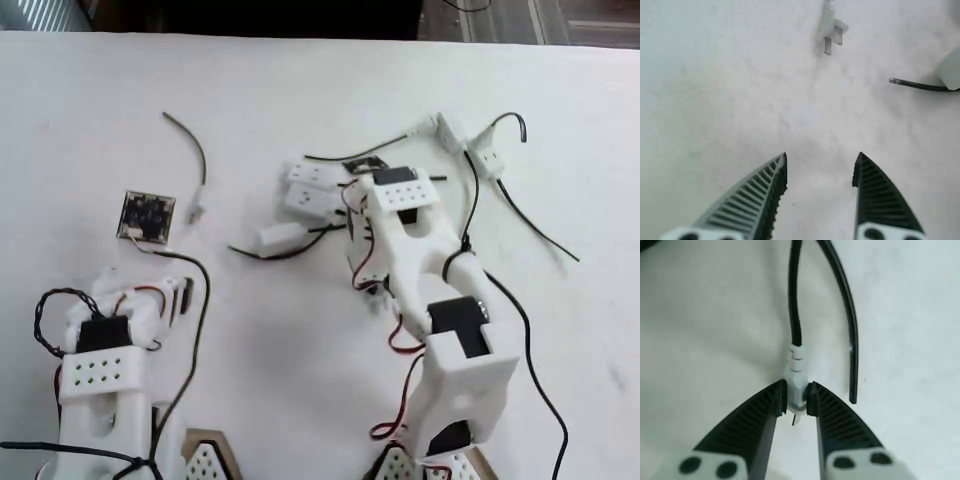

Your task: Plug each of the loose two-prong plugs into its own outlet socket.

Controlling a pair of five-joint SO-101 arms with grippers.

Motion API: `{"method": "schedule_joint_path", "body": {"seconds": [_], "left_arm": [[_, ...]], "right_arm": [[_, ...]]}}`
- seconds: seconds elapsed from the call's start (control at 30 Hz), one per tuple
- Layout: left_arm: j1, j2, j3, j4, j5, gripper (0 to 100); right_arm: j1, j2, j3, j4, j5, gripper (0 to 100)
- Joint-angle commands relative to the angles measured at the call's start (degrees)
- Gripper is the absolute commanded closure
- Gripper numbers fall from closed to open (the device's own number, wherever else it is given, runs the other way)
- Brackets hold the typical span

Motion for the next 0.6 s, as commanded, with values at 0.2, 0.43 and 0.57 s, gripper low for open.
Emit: {"method": "schedule_joint_path", "body": {"seconds": [0.2,0.43,0.57], "left_arm": [[0.04,-1.19,-0.35,-1.05,-0.44,78],[0.04,-1.19,-0.35,-1.05,-0.44,78],[0.04,-1.19,-0.35,-1.05,-0.44,78]], "right_arm": [[-8.66,0.04,-0.79,-1.36,-0.53,97.5],[-8.75,0.04,-0.79,-1.27,-0.62,91.5],[-9.80,0.13,-0.79,-1.27,-2.90,91.1]]}}
